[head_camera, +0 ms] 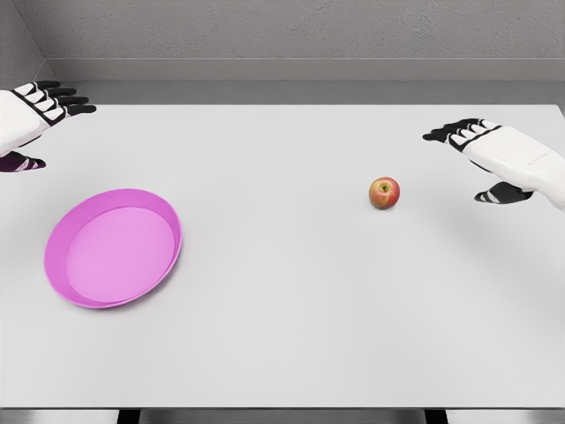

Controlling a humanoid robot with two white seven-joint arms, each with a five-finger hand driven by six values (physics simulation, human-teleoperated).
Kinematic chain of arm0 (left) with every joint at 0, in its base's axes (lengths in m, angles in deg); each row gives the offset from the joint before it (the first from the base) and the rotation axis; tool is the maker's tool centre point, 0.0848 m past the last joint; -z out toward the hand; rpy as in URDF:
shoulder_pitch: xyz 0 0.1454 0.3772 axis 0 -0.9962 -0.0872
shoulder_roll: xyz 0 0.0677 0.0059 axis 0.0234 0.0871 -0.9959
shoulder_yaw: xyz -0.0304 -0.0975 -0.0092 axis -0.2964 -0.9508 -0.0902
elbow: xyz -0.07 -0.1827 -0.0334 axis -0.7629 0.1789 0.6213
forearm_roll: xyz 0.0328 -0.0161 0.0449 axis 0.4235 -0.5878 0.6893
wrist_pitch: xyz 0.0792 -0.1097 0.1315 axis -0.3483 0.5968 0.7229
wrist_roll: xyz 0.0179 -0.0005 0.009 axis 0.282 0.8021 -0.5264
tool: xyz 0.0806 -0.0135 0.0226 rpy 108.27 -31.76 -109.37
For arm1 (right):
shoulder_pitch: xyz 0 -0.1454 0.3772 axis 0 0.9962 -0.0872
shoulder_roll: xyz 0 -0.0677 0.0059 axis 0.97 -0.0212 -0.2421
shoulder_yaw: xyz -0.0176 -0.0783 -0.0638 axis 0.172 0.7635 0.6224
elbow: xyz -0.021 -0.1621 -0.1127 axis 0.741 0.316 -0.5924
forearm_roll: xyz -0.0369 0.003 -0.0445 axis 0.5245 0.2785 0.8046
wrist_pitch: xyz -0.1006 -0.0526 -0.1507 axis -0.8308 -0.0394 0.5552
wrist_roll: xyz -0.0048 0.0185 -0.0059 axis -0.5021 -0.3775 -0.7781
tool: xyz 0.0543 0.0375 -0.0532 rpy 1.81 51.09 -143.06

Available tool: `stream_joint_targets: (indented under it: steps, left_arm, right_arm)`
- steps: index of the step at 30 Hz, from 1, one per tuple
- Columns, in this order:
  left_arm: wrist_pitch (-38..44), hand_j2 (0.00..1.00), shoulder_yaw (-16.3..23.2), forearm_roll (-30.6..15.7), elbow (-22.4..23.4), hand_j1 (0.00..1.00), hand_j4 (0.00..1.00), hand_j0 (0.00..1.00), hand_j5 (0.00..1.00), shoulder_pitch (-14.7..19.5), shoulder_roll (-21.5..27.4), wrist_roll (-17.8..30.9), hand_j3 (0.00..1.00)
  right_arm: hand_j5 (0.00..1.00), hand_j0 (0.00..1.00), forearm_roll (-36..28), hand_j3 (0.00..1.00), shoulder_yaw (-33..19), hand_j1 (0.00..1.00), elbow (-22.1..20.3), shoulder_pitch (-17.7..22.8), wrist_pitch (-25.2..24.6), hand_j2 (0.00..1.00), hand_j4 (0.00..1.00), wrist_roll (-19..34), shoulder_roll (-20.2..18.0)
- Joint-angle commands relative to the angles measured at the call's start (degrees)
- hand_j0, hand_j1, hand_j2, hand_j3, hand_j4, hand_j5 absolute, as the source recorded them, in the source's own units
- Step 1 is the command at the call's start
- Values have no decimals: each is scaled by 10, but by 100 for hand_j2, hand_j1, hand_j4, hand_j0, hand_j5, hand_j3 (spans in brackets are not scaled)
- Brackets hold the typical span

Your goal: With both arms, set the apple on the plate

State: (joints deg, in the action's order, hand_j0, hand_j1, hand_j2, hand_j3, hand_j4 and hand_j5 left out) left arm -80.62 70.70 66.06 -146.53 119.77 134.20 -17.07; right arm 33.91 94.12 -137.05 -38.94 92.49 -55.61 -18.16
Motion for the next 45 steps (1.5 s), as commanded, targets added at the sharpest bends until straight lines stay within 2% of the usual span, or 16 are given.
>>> stream_joint_targets:
  steps: [1, 5, 9, 11, 13, 14, 15, 16, 17, 19, 24, 26, 33, 40, 42, 45]
  left_arm:
    - [0, 100, -1, -4, 0, 100, 100, 100, 100, 0, 1, 0, 100]
    - [0, 100, -1, -4, 0, 100, 100, 100, 100, 0, 1, 0, 100]
    - [0, 100, -1, -3, 2, 100, 100, 100, 100, 0, 0, 0, 100]
    - [0, 100, -1, -3, 2, 100, 100, 100, 100, 0, 0, 0, 100]
    - [0, 100, -1, -2, 4, 100, 100, 100, 100, 1, 0, 0, 100]
    - [0, 100, -1, -2, 4, 100, 100, 100, 100, 0, 0, 0, 100]
    - [0, 100, -1, -2, 5, 100, 100, 100, 100, 1, 0, 0, 100]
    - [0, 100, -1, -2, 5, 100, 100, 100, 100, 1, 0, 0, 100]
    - [0, 100, -1, -2, 5, 100, 100, 100, 100, 1, -1, 0, 100]
    - [0, 100, -1, -2, 5, 100, 100, 100, 100, 1, -2, 0, 100]
    - [0, 100, -1, -1, 5, 100, 100, 100, 100, 1, -2, 0, 100]
    - [0, 100, -1, -1, 5, 100, 100, 100, 100, 1, -4, 0, 100]
    - [0, 100, 12, -1, -3, 100, 100, 100, 100, 0, -16, 1, 100]
    - [0, 100, 19, 0, -9, 100, 100, 100, 100, 0, -33, 2, 100]
    - [0, 100, 19, -1, -9, 100, 100, 100, 100, 0, -35, 24, 100]
    - [0, 100, 19, -1, -10, 100, 100, 100, 100, 0, -35, 25, 100]
  right_arm:
    - [100, 100, -1, 100, -1, 100, 0, 0, 0, 100, 100, 1, -1]
    - [100, 100, -4, 100, 13, 100, 1, -3, 1, 100, 100, 0, 1]
    - [100, 100, -6, 100, 28, 100, 6, -5, -74, 100, 100, -3, 6]
    - [100, 100, -5, 100, 30, 100, 4, -10, -78, 100, 100, 1, 21]
    - [100, 100, -4, 100, 52, 100, 6, -43, -82, 100, 100, 50, 43]
    - [100, 100, -4, 100, 71, 100, 9, -74, -83, 100, 100, 86, 60]
    - [100, 100, -4, 100, 101, 100, 9, -106, -105, 100, 100, 123, 78]
    - [100, 100, -4, 100, 122, 100, 10, -127, -123, 100, 100, 139, 90]
    - [100, 100, -4, 100, 139, 100, 18, -142, -127, 100, 100, 150, 95]
    - [100, 100, -5, 100, 181, 100, 42, -189, -135, 100, 100, 209, 128]
    - [100, 100, -5, 100, 188, 100, 45, -214, -146, 100, 100, 261, 139]
    - [100, 100, -5, 100, 188, 100, 46, -217, -147, 100, 100, 267, 140]
    - [100, 100, -6, 100, 225, 100, 117, -258, -151, 100, 100, 267, 194]
    - [100, 100, -6, 100, 242, 100, 138, -262, -151, 100, 100, 267, 203]
    - [100, 100, -6, 100, 242, 100, 139, -262, -151, 100, 100, 267, 203]
    - [100, 100, -7, 100, 254, 100, 150, -262, -156, 100, 100, 267, 203]
